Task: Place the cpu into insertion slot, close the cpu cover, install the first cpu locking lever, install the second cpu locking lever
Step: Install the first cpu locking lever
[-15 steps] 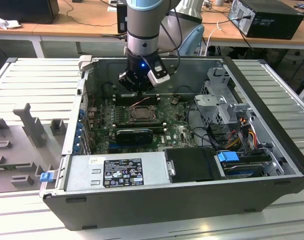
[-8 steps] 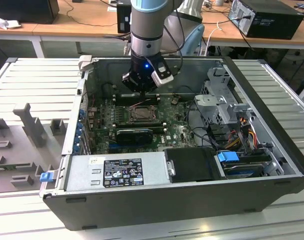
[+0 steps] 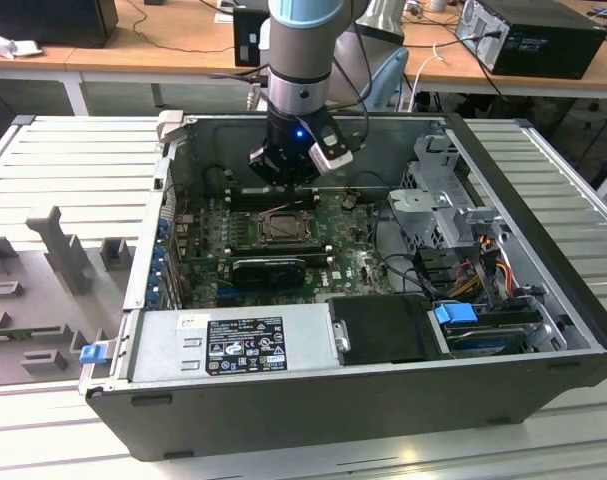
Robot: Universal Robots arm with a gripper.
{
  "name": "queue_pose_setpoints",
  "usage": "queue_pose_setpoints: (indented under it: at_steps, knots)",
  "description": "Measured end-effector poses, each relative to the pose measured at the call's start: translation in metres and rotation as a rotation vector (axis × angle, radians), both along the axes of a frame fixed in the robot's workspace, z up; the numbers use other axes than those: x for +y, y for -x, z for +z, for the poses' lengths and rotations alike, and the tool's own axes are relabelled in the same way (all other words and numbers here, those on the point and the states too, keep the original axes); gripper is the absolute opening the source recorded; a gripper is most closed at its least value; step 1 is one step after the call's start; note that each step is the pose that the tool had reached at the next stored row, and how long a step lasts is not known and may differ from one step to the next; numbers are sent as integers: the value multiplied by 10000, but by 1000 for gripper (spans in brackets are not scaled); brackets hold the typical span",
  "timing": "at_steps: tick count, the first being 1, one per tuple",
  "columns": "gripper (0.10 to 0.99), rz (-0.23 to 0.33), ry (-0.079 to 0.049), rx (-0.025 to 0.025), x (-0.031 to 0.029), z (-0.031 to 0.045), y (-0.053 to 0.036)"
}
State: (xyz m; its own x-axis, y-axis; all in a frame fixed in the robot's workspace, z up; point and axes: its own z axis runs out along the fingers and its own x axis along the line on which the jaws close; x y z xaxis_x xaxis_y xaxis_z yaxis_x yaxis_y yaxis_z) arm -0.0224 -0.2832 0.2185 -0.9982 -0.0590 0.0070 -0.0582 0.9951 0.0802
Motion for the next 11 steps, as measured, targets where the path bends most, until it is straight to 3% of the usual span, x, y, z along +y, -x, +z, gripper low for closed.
queue_pose_setpoints:
  at_steps: [5, 9, 11]
  knots:
    - [106, 141, 0, -1, 0, -26, -30]
    - [106, 506, 8, 0, 4, -115, -59]
    - [106, 519, 23, 1, 4, -123, -59]
